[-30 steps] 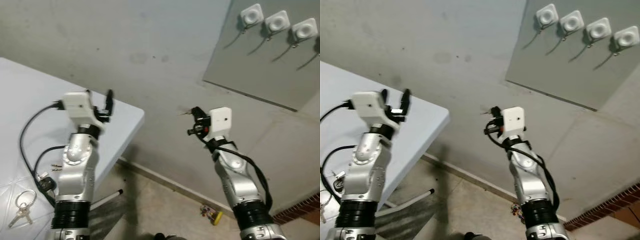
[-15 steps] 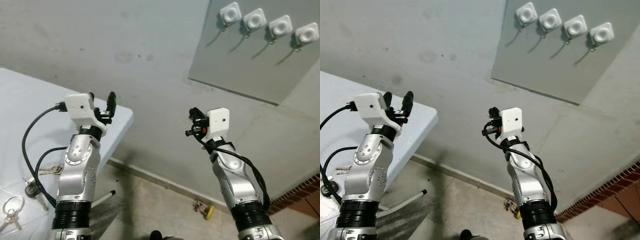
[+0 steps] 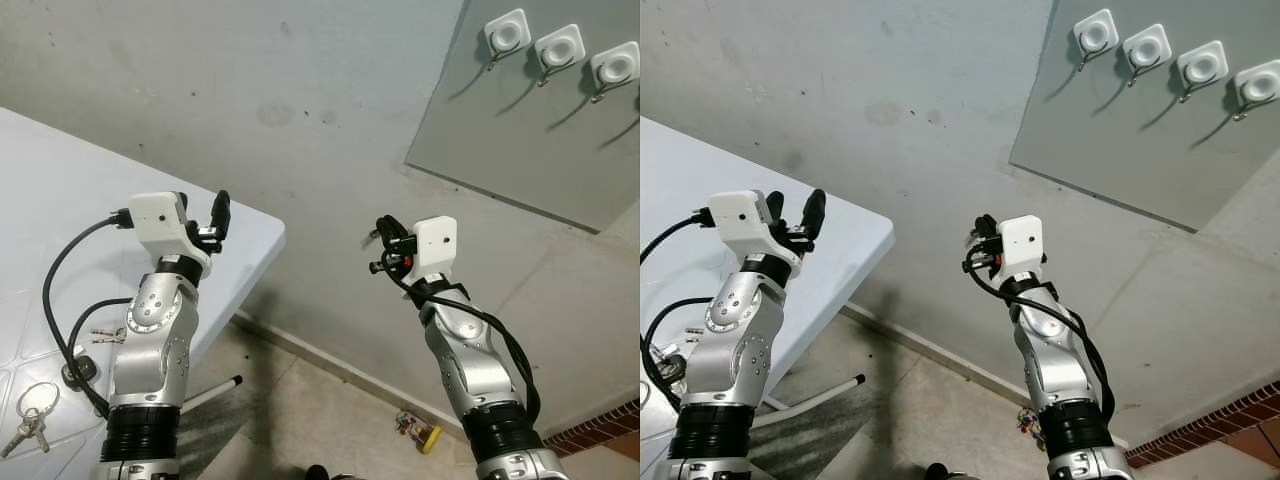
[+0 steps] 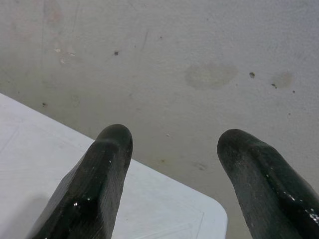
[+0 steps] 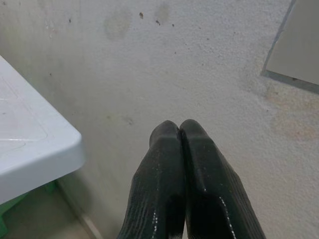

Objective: Hang keys on a hook

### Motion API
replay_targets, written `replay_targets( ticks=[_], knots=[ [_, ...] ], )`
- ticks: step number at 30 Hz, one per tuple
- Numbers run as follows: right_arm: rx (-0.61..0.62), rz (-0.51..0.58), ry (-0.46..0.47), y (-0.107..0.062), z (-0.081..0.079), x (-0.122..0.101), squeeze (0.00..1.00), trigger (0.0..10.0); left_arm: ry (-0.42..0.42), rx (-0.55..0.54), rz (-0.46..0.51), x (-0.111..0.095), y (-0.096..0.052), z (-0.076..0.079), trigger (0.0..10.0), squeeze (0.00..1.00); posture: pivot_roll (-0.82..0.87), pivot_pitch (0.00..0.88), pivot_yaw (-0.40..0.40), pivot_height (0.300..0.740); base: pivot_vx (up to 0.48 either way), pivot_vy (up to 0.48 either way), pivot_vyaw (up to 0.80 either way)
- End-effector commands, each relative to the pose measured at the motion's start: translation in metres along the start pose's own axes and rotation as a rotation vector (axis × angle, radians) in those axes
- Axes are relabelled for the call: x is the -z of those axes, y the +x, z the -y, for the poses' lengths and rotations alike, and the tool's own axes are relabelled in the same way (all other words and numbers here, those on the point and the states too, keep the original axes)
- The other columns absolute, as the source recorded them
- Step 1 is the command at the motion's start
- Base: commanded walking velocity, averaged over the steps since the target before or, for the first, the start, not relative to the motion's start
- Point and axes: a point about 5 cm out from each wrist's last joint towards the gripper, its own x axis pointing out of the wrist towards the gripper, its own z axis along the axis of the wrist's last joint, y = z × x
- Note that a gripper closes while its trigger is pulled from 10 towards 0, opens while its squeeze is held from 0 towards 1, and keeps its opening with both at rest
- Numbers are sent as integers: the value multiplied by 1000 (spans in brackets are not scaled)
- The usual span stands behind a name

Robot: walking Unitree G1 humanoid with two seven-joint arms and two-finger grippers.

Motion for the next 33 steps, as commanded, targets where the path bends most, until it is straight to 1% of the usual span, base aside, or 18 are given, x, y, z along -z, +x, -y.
replay_targets(
  ticks=[1, 3, 8, 12, 17, 25, 28, 31, 33],
  knots=[
    [-3, 29, -6, -1, 2, -5, 0, 10000, 10, 29, 2, -2, 0, 5, 10000, 0, -77, 70, -82, 740, 0, 0, 0],
    [-1, 18, 12, -1, 2, -4, 0, 10000, 11, 30, 2, -2, -1, 5, 10000, 0, -77, 70, -82, 740, 0, 0, 0],
    [12, 2, 7, -1, 4, -3, 0, 10000, 23, 26, -1, -2, 0, 5, 10000, 0, -78, 69, -81, 740, 0, 0, -335],
    [11, 14, 8, 0, 4, -4, 0, 10000, 11, 41, 8, -4, 1, 6, 10000, 0, -76, 68, -81, 740, 0, 0, -734],
    [-3, 27, -7, 0, 2, -5, 0, 10000, 7, 53, 21, -7, 0, 7, 10000, 0, -75, 68, -81, 740, 291, 0, 0],
    [-12, 37, -3, 0, 2, -6, 0, 10000, 11, 57, 20, -7, 0, 7, 10000, 0, -72, 71, -82, 740, 322, 0, 0],
    [-2, 29, 18, 0, 3, -6, 0, 10000, 11, 58, 20, -7, 0, 7, 10000, 0, -71, 71, -82, 740, 320, 0, 0],
    [-2, 30, 19, 0, 3, -6, 0, 10000, 11, 59, 20, -7, 0, 7, 10000, 0, -72, 71, -81, 740, 322, 0, 0],
    [0, 29, 27, 0, 3, -5, 0, 10000, 10, 59, 21, -7, 0, 7, 10000, 0, -72, 71, -81, 740, 319, 0, -688]
  ],
)
